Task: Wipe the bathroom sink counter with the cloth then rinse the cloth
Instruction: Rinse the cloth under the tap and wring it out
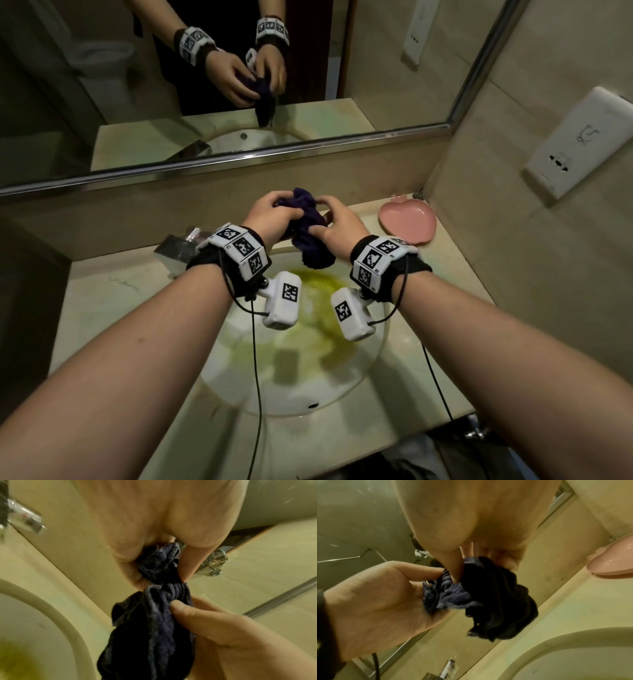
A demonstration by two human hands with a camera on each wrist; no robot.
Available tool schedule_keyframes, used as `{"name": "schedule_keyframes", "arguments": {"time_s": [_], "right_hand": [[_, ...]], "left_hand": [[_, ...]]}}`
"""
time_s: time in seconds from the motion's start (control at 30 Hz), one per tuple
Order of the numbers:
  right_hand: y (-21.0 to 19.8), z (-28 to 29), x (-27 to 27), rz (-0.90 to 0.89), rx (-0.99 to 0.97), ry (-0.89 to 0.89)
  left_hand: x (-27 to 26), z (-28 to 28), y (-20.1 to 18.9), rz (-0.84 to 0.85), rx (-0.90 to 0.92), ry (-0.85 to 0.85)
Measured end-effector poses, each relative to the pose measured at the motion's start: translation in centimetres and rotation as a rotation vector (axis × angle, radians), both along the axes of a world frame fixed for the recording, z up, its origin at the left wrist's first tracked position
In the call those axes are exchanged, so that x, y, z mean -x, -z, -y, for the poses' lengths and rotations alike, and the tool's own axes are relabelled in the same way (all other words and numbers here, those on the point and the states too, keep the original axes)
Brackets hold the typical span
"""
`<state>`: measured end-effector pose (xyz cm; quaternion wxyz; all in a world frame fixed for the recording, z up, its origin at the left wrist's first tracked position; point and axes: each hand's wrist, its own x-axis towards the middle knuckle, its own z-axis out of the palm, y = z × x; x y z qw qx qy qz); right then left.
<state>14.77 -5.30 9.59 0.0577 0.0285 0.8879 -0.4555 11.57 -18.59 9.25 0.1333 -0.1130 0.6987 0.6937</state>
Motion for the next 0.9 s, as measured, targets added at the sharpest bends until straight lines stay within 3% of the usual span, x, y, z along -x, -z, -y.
{"name": "schedule_keyframes", "arguments": {"time_s": [0.33,0.67,0.9], "right_hand": [[2.6,-6.3,2.8,-0.023,0.177,0.022],[7.2,-12.6,5.9,-0.073,0.047,0.096],[8.9,-17.4,7.9,-0.059,0.049,0.244]], "left_hand": [[3.2,-6.6,1.4,0.057,0.025,-0.008],[6.7,-14.4,4.9,0.163,0.011,0.027],[9.0,-18.8,7.4,0.08,0.199,0.153]]}}
